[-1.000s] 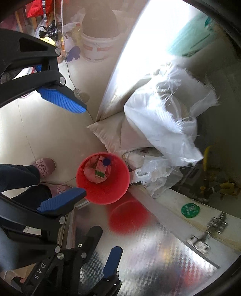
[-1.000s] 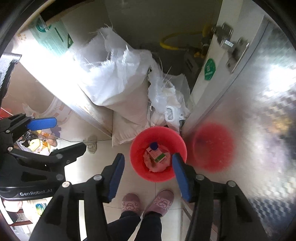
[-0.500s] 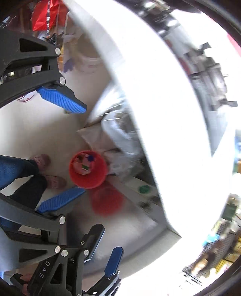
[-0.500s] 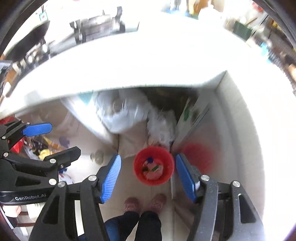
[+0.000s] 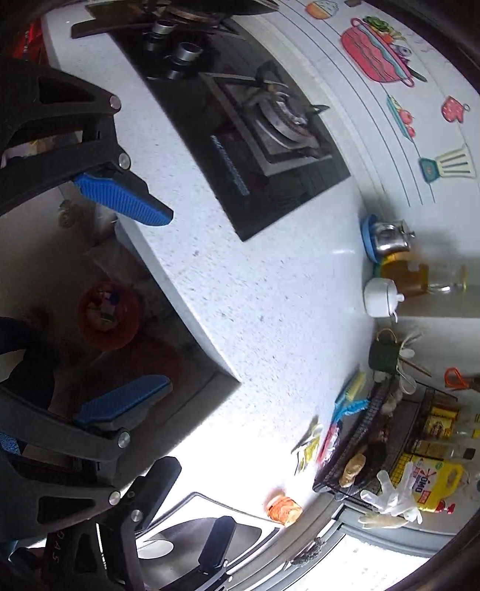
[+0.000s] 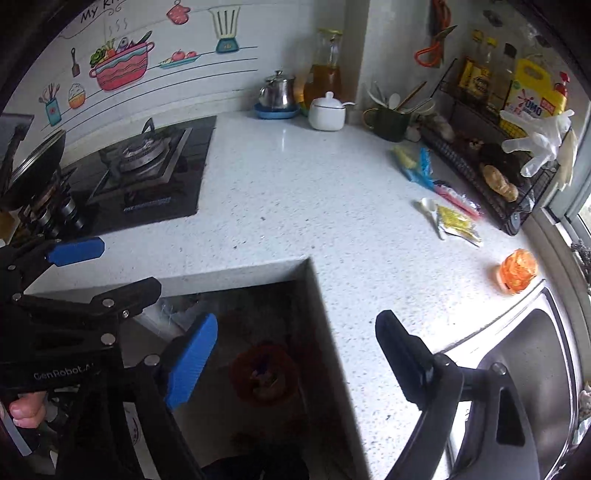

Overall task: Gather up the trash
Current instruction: 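Reach the right tool to the blue plastic bag and grasp it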

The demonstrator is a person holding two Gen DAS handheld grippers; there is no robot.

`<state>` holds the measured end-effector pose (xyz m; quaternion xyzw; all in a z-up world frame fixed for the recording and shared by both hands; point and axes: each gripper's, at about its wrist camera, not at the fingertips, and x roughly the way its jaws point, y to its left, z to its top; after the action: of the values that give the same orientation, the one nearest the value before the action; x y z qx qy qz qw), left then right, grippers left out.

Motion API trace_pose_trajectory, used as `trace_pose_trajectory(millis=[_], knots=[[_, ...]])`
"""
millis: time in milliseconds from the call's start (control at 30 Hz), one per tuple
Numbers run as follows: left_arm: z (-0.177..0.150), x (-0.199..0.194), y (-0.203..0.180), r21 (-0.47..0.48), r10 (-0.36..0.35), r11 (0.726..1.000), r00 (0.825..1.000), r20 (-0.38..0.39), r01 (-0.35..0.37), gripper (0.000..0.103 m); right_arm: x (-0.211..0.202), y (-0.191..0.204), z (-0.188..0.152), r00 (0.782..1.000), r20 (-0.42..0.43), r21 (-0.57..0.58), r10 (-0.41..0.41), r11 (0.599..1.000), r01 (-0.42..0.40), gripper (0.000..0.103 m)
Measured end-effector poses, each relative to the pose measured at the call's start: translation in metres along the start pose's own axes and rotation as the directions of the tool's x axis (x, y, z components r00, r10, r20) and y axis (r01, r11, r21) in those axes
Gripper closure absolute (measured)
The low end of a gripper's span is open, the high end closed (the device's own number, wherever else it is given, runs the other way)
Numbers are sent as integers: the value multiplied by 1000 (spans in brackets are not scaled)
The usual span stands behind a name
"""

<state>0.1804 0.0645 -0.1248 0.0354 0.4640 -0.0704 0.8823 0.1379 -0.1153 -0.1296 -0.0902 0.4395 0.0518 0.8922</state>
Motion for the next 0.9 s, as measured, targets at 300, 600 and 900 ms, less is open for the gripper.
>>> trace_pose_trajectory(millis=[300, 600, 900], knots=[[65, 22, -56, 157, -81, 985, 996, 30, 75, 21, -3, -61, 25, 994, 21, 139, -107, 985, 103, 14], [143, 82, -95, 204, -127, 971, 992, -6, 125, 21, 34, -118, 61, 988, 0, 212, -157, 965, 153, 14], [220, 141, -121, 207, -137, 968, 989, -48, 144, 21, 80, -173, 117, 988, -41, 208, -147, 966, 153, 14]])
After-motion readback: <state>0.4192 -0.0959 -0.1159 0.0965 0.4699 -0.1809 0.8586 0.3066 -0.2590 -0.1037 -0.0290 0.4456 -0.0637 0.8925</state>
